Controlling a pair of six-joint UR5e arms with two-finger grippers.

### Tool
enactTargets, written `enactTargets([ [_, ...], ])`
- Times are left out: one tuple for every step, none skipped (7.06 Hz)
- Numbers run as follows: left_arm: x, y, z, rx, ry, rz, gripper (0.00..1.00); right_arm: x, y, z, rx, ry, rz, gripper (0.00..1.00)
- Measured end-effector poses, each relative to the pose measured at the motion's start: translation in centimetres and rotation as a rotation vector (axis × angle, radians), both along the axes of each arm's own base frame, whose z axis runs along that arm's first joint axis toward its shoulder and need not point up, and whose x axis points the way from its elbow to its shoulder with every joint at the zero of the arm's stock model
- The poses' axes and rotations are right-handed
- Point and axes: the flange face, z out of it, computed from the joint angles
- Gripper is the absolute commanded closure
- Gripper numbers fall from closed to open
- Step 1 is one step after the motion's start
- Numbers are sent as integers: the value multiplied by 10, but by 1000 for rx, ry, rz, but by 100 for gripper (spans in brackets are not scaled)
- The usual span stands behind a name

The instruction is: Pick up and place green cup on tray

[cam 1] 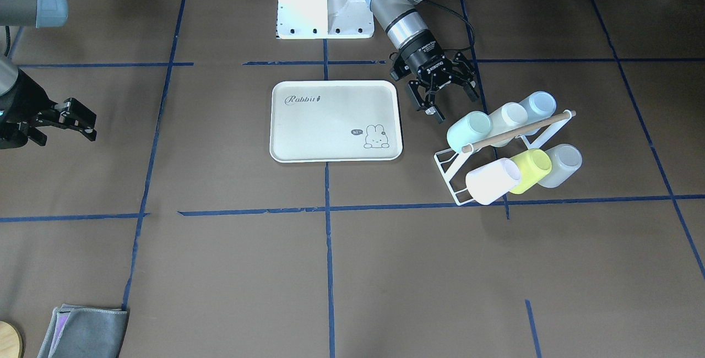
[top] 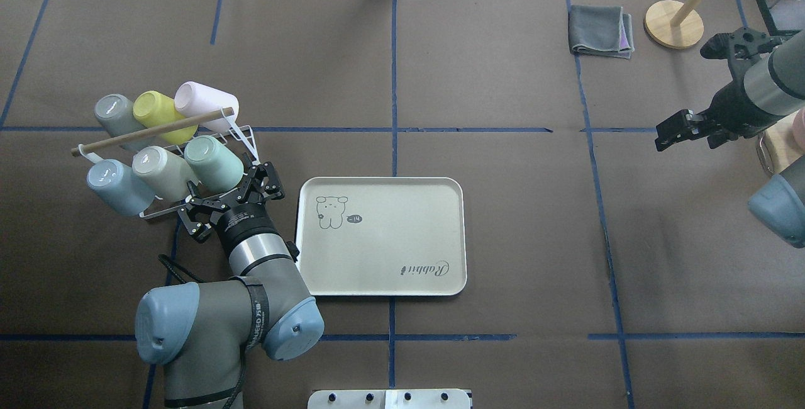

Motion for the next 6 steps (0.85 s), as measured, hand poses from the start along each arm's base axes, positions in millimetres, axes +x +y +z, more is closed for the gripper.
enactTargets([
  [3, -4, 7, 0, -12, -10, 0, 0, 0, 0, 0, 0, 0, 0],
  [5, -10, 16, 0, -26, -26, 0, 0, -1, 0, 1, 0, 0, 0],
  [7, -16, 26, -1, -37, -42, 0, 0, -1, 0, 0, 1, 1, 0],
  [9, -20, 34, -1, -42, -58, 0, -1, -1, 1, -1, 2, 1, 0],
  [11, -22, 41, -1, -47, -70, 1, -1, -1, 1, -2, 2, 0, 0],
  [13, -25, 46, 2, -53, -78, 2, -1, -2, 2, -2, 3, 0, 0],
])
